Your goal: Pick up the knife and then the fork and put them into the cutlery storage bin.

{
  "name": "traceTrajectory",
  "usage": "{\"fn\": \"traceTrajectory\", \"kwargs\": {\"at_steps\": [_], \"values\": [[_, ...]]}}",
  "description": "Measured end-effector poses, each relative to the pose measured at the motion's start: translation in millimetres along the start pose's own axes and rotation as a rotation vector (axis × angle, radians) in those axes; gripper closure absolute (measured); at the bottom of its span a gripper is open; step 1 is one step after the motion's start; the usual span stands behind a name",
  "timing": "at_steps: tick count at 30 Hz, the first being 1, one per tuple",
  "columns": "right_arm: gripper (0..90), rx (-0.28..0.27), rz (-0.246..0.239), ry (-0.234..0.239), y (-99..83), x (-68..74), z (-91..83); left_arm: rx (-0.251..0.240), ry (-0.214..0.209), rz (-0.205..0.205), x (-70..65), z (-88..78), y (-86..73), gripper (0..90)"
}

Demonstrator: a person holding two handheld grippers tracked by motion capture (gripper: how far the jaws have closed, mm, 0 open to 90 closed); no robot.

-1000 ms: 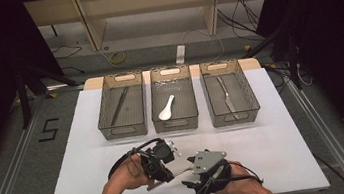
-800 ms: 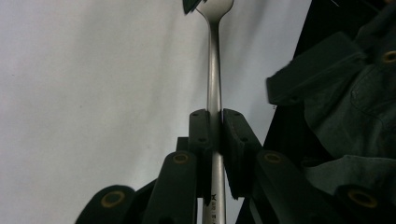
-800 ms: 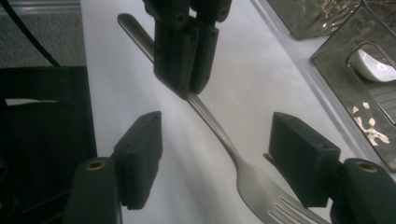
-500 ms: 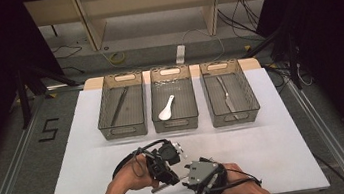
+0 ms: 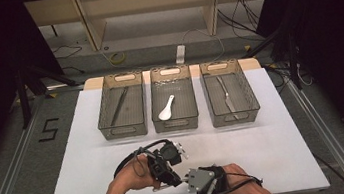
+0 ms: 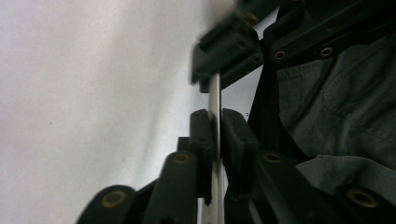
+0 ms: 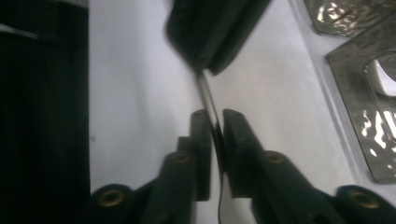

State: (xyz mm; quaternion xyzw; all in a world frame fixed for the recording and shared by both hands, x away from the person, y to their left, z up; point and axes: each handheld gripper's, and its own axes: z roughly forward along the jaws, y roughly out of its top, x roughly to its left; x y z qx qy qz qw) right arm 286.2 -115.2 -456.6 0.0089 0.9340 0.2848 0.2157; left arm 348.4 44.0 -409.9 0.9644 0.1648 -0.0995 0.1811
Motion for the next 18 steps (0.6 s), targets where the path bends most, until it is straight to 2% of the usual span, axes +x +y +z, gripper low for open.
{"fn": "traceTrajectory", "kwargs": {"at_steps": [4,5,7,10,13,14,15,16,18], "values": [[88.2,0.009,0.003,0.019,-1.1,-1.4,0.5,-0.011,-0.023,-0.031,6.2,2.0,-1.5,79.6],[88.3,0.006,0.014,0.023,-1.9,-1.4,0.6,-0.019,-0.024,-0.040,7.4,2.3,-2.4,74.3],[88.3,0.004,0.030,0.013,-3.6,-3.0,0.6,-0.063,0.009,-0.055,9.6,0.3,-4.0,58.0],[88.3,0.019,0.046,0.010,-7.0,-8.0,-1.7,-0.111,0.058,-0.063,10.1,-5.7,-6.1,44.2],[88.3,0.031,0.059,-0.023,-11.9,-12.5,-3.0,-0.180,0.105,-0.072,11.4,-14.1,-9.2,34.5],[88.3,0.038,0.069,-0.028,-13.8,-14.3,-3.7,-0.221,0.129,-0.077,12.1,-16.5,-10.5,32.1],[88.3,0.041,0.089,-0.040,-15.7,-15.6,-4.0,-0.259,0.138,-0.084,12.9,-19.1,-12.6,30.7],[88.3,0.053,0.085,-0.031,-18.1,-18.6,-5.1,-0.289,0.149,-0.093,14.1,-21.3,-14.8,30.0],[88.3,0.059,0.120,-0.052,-22.3,-23.2,-7.4,-0.337,0.176,-0.098,16.2,-25.0,-20.1,26.6]]}}
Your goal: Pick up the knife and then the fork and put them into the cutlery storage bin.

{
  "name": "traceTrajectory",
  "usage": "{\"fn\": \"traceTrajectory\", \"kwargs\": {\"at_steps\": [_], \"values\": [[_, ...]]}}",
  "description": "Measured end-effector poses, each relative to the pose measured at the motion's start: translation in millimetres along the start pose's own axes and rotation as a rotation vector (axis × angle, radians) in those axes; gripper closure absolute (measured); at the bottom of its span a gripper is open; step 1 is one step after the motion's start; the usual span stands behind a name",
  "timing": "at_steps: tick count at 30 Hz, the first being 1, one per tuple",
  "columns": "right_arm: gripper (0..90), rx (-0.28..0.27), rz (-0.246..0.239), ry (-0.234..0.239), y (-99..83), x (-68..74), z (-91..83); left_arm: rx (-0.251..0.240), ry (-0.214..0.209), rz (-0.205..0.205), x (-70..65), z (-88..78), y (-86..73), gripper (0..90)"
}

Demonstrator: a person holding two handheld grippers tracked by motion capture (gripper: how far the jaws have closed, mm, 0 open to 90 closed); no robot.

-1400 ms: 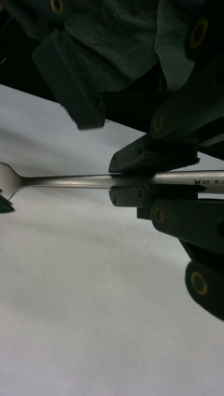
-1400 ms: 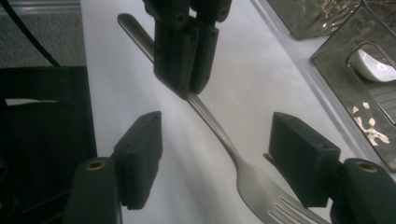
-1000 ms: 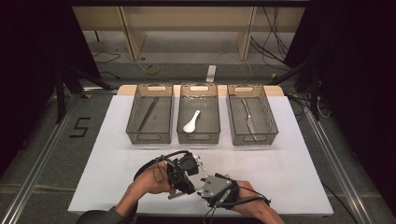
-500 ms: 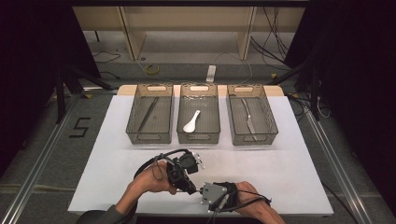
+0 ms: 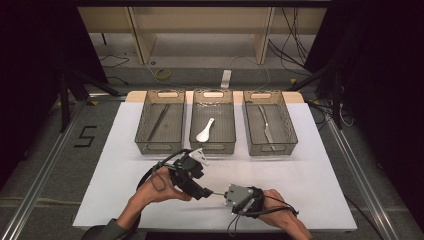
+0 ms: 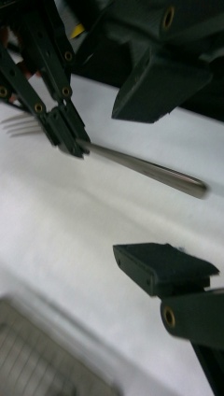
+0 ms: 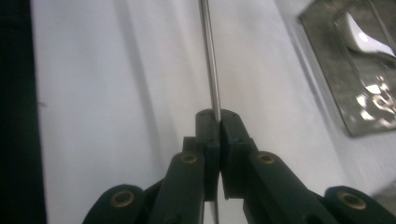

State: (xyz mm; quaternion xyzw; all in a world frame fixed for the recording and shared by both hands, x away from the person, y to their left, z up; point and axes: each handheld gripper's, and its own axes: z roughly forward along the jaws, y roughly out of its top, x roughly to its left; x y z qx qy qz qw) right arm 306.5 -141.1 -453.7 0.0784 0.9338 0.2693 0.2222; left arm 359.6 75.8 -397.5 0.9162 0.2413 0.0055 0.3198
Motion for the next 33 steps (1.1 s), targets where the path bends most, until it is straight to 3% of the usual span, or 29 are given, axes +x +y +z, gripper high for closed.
{"fn": "traceTrajectory", "kwargs": {"at_steps": [6,13,19,27,33], "values": [[88.3,0.007,0.096,-0.050,-11.2,-21.4,-5.1,-0.149,0.057,-0.065,13.4,-13.1,-19.1,25.0],[88.2,-0.011,0.232,-0.114,-23.2,-52.7,-20.3,-0.258,0.115,-0.117,21.6,-19.3,-39.7,22.3],[88.3,-0.021,0.368,-0.163,-35.5,-85.2,-33.0,-0.300,0.146,-0.163,24.0,-20.7,-56.0,19.9],[88.2,-0.044,0.510,-0.218,-42.7,-130.7,-42.3,-0.374,0.207,-0.194,25.8,-30.4,-65.4,17.5],[88.2,-0.063,0.608,-0.248,-46.0,-159.2,-44.6,-0.378,0.223,-0.211,29.1,-33.3,-72.6,17.5]]}}
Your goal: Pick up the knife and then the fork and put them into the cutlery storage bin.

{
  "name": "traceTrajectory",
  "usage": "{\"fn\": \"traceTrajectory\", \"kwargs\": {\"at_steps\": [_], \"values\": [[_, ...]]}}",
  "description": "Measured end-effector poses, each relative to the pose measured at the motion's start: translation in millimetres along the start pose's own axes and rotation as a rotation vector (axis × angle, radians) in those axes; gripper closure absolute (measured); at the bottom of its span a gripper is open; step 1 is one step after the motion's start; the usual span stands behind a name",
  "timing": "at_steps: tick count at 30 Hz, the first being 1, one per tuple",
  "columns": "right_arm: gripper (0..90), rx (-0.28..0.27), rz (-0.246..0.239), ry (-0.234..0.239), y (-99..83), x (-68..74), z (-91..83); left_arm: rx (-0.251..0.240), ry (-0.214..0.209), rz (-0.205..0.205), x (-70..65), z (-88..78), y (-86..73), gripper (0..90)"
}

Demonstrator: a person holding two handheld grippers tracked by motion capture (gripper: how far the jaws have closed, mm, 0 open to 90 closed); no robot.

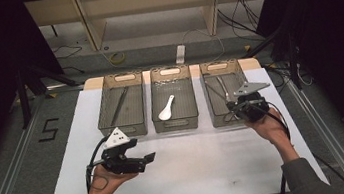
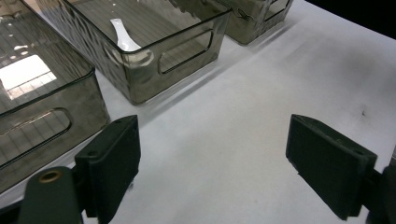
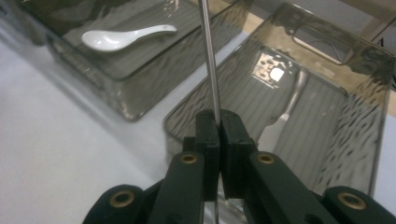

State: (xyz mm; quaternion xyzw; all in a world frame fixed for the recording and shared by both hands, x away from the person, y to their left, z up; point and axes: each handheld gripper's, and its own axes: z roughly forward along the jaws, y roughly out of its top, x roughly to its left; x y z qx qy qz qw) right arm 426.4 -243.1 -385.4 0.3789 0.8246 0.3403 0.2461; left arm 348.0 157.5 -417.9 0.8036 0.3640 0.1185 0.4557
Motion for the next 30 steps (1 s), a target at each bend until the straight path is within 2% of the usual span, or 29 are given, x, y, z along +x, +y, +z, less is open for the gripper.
{"fn": "traceTrajectory", "kwargs": {"at_steps": [6,8,14,17,30], "values": [[88.2,0.027,0.072,-0.022,16.0,-20.1,13.1,-0.013,0.017,-0.006,0.1,-2.7,-3.0,16.7],[88.2,0.035,0.094,-0.026,21.4,-25.2,18.5,-0.002,0.025,0.004,-0.6,-2.8,-3.9,16.5],[88.2,0.059,0.150,-0.047,31.8,-38.1,34.4,-0.025,0.050,0.014,-1.6,-6.8,-4.4,15.9],[88.1,0.074,0.173,-0.057,34.3,-43.0,41.9,-0.041,0.047,-0.005,-0.3,-8.6,-4.8,15.9],[88.0,0.124,0.244,-0.073,29.2,-54.5,64.6,-0.052,0.046,-0.013,1.3,-11.4,-6.3,15.9]]}}
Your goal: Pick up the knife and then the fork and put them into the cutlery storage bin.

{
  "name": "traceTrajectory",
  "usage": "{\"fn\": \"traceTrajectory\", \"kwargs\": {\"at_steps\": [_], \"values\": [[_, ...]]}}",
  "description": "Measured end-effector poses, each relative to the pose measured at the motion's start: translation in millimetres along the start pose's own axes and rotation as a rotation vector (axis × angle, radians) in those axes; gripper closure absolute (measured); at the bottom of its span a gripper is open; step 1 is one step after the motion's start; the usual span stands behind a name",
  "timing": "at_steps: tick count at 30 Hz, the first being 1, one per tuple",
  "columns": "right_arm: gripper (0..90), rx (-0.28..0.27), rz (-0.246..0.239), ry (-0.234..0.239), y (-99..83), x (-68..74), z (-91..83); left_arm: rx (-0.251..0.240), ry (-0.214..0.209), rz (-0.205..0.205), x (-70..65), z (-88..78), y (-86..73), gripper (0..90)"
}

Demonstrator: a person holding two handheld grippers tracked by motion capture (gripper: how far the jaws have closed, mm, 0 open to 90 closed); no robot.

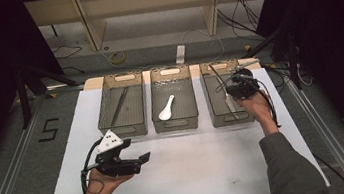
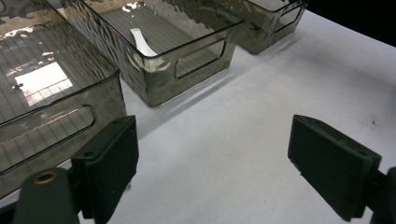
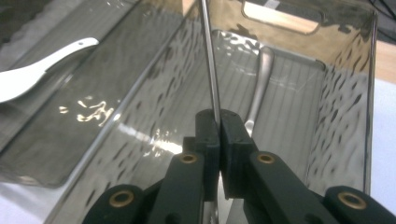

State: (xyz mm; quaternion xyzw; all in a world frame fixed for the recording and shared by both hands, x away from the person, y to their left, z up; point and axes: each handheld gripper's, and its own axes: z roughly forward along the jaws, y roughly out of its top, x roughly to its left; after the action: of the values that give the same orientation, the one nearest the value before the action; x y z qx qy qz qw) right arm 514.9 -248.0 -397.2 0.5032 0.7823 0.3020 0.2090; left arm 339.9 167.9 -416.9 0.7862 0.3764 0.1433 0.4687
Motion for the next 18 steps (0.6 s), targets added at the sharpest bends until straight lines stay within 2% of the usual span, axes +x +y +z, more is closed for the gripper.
{"fn": "traceTrajectory", "kwargs": {"at_steps": [6,18], "values": [[87.9,0.025,0.023,0.004,-1.7,-0.2,9.6,0.022,0.011,0.018,-1.2,2.3,-0.4,15.8],[87.1,0.059,0.038,-0.004,-3.8,7.1,22.9,0.030,0.013,0.014,-1.9,3.2,-0.6,15.8]]}}
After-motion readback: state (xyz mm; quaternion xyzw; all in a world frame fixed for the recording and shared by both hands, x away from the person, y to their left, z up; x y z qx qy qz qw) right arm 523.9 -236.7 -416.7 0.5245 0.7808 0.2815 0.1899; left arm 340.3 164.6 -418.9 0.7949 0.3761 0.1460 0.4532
